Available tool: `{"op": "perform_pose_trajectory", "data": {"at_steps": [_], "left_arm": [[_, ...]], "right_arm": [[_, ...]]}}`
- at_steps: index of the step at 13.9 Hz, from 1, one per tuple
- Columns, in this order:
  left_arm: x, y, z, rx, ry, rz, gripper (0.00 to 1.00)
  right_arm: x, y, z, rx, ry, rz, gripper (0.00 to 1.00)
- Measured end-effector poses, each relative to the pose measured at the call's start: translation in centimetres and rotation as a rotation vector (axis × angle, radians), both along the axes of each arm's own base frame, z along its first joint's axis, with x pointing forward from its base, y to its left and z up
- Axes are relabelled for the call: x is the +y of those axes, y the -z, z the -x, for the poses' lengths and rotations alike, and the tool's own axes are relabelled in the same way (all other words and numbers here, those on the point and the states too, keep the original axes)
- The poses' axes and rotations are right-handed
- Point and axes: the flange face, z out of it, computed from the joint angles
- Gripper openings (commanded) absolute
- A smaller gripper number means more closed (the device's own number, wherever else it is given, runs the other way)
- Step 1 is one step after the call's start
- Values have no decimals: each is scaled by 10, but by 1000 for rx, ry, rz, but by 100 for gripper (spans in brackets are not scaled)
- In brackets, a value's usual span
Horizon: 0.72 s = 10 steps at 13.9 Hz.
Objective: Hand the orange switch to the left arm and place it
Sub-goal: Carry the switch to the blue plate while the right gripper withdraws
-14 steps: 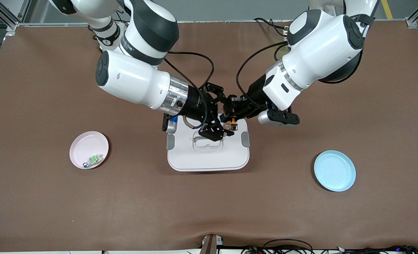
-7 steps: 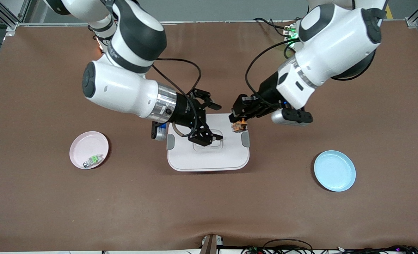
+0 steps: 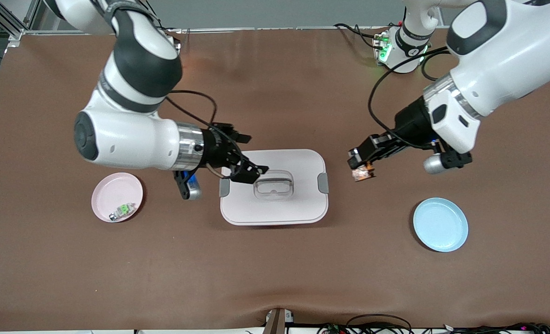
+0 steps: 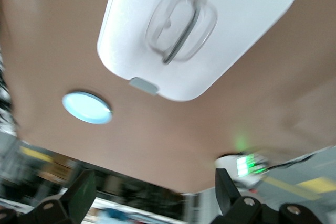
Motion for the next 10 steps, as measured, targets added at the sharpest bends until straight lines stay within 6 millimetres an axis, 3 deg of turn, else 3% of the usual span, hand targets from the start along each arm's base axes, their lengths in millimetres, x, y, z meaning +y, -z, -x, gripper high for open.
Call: {"op": "perform_pose_trajectory", "data": {"at_steps": [4,10], "left_arm": [[51,10,-9,88,-68,-64,0],[89,22,-19,214,-430,-197,0]], "right_arm": [[-70,-2,-4,-197,-380,93,100],[-132,-9,-8,-430,-908,349,100]]}}
